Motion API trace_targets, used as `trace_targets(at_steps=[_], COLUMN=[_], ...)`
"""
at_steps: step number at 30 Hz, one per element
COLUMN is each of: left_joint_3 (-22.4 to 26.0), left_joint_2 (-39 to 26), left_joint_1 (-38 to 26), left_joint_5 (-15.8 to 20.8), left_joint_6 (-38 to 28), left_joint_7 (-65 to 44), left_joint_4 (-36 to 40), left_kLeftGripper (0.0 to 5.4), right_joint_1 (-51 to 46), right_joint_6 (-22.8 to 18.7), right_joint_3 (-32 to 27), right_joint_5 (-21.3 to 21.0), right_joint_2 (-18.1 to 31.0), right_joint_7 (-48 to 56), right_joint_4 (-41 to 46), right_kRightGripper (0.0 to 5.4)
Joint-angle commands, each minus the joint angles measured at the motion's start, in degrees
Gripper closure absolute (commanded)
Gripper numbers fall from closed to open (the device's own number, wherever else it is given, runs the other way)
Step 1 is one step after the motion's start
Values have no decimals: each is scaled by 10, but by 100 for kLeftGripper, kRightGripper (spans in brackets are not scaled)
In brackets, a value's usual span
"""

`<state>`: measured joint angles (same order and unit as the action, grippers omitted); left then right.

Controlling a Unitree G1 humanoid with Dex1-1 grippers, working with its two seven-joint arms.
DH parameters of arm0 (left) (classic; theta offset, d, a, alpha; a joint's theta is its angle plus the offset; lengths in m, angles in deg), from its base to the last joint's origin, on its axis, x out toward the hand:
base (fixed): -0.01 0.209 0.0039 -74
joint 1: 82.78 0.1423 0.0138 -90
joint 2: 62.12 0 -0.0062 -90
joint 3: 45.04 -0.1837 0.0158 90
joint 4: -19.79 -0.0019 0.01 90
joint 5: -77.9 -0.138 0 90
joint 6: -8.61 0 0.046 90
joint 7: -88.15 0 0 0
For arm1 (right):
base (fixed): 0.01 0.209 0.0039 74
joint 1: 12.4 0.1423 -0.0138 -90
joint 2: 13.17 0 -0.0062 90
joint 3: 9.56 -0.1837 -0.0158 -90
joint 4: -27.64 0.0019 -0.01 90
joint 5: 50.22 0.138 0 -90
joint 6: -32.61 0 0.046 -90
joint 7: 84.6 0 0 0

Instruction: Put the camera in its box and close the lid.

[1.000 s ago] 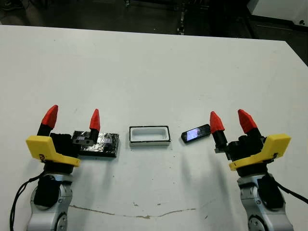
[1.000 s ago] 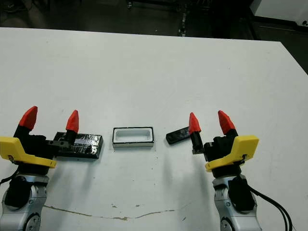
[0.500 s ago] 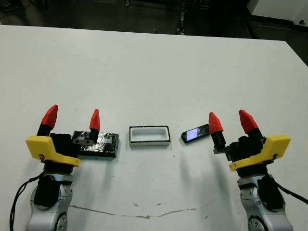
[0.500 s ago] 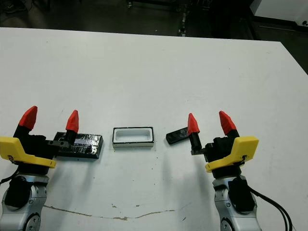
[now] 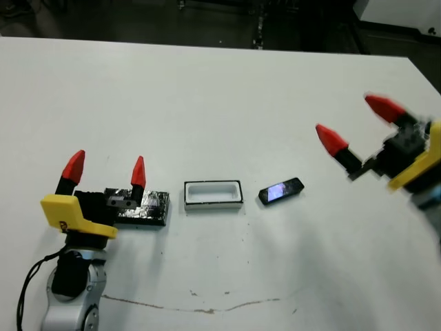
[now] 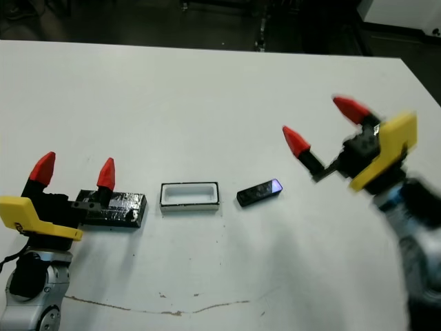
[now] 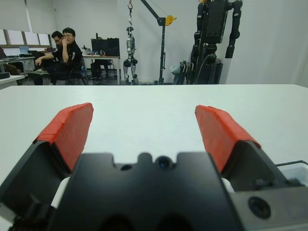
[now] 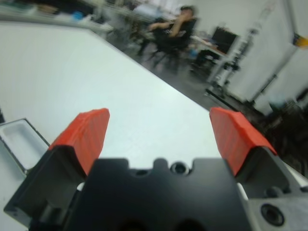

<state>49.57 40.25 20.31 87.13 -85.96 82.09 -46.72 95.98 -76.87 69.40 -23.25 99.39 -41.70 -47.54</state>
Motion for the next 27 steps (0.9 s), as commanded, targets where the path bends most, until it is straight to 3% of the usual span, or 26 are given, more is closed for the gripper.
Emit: trace_targets(at_steps=[1, 5, 9, 15, 27], left_joint_3=[0, 1, 0, 1, -1], left_joint_2=[2, 3, 1, 1, 8], left_joint_1=[4, 5, 7, 10, 14], left_joint_5=[0, 4, 1, -3, -15], left_joint_6=[7, 10, 5, 7, -1], left_joint_7=[3, 2, 1, 3, 13], left_joint_4=[2, 6, 4, 7, 3], left_kLeftGripper=[0, 0, 0, 0, 0], right_joint_1=[64, 138, 203, 278, 343], right_joint_6=[-5, 29, 94, 77, 150], right_joint_3=[40, 108, 165, 249, 360], right_joint_5=[-15, -69, -111, -179, -273], right_joint_2=[48, 82, 82, 97, 41], right_joint_7=[74, 155, 251, 351, 458], right_joint_4=[-45, -87, -159, -203, -283], right_kRightGripper=[1, 1, 1, 1, 1])
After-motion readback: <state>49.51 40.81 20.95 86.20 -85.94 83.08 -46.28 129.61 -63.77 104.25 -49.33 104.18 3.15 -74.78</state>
